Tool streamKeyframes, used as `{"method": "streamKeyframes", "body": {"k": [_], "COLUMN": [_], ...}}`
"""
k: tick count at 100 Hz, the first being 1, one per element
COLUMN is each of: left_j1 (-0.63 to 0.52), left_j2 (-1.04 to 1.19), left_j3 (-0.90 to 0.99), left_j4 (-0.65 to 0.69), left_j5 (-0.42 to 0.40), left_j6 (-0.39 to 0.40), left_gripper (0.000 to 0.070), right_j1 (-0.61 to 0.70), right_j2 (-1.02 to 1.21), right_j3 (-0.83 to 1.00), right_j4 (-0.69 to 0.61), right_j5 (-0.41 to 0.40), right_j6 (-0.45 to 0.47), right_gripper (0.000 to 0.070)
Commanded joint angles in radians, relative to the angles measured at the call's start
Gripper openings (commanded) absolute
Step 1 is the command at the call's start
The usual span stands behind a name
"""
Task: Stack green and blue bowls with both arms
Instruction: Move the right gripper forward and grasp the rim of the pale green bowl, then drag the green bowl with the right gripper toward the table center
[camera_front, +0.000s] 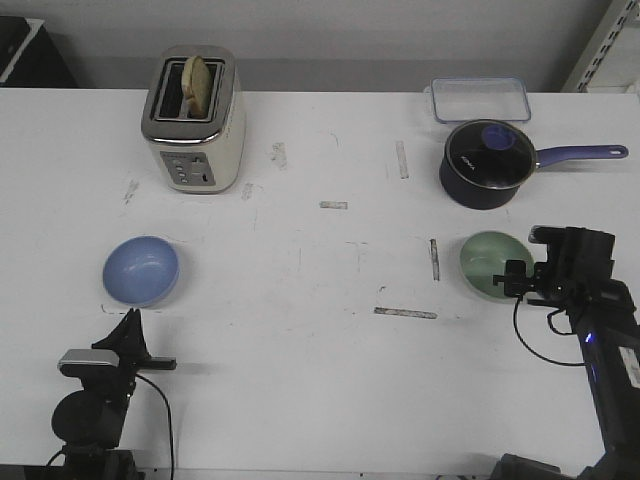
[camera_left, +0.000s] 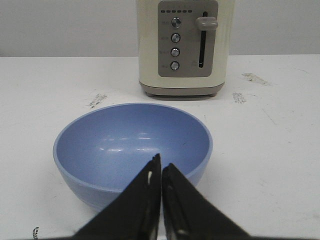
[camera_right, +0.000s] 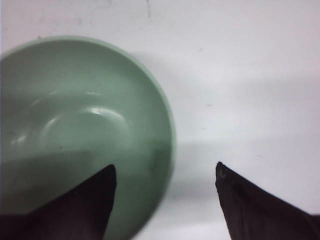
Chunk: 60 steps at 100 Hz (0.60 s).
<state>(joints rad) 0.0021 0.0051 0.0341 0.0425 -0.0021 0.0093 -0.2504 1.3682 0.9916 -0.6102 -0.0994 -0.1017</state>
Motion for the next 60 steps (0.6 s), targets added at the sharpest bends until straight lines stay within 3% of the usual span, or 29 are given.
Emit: {"method": "streamKeyframes", "body": {"k": [1, 8, 14, 34, 60], "left_j1": [0.0, 0.0, 0.0, 0.0, 0.0], "left_j2": [-0.002, -0.002, -0.002, -0.002, -0.002], "left_j3": [-0.021, -0.021, -0.021, -0.021, -0.021], "left_j4": [0.011, 0.011, 0.011, 0.011, 0.011], "left_j5": [0.001, 0.001, 0.001, 0.0, 0.0], "left_j6": [-0.002, -0.002, -0.002, -0.002, -0.002], "left_gripper": [0.0002, 0.0002, 0.0002, 0.0002, 0.0002], "right_j1": [-0.005, -0.007, -0.007, -0.006, -0.006], "right_j2": [0.044, 0.07, 0.082, 0.087, 0.066], "right_j3": [0.01, 0.01, 0.01, 0.01, 0.015], "right_j4": [0.019, 0.031, 0.034, 0.034, 0.041], "right_j5": [-0.031, -0.034, -0.034, -0.032, -0.032], "right_j6": [-0.011, -0.011, -0.011, -0.003, -0.003], "right_gripper": [0.0431, 0.0423, 0.0373, 0.0003, 0.0]}}
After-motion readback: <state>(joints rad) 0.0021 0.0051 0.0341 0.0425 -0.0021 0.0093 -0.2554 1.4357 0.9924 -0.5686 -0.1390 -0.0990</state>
